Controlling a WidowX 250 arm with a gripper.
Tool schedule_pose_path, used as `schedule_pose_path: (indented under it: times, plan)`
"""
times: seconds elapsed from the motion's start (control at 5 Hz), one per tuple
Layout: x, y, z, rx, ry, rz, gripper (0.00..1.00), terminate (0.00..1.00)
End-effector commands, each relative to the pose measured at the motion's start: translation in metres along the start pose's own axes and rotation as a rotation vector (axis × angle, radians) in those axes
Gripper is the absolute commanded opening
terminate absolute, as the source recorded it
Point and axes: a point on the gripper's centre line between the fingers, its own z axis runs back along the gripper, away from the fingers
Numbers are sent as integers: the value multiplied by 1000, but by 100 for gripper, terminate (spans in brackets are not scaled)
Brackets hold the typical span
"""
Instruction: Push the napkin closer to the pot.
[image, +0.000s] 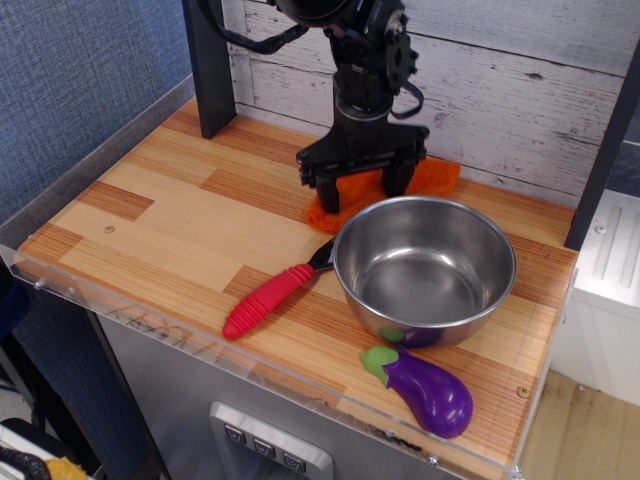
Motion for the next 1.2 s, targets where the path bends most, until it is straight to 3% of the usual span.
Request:
schedule_pose_path:
  times: [0.0, 0.4, 1.0]
  plan:
    - [14, 0, 48, -52, -82, 29, 100, 0]
    - [23, 5, 61, -54, -117, 64, 100, 0]
    - [35, 18, 135, -84, -231, 154, 100, 0]
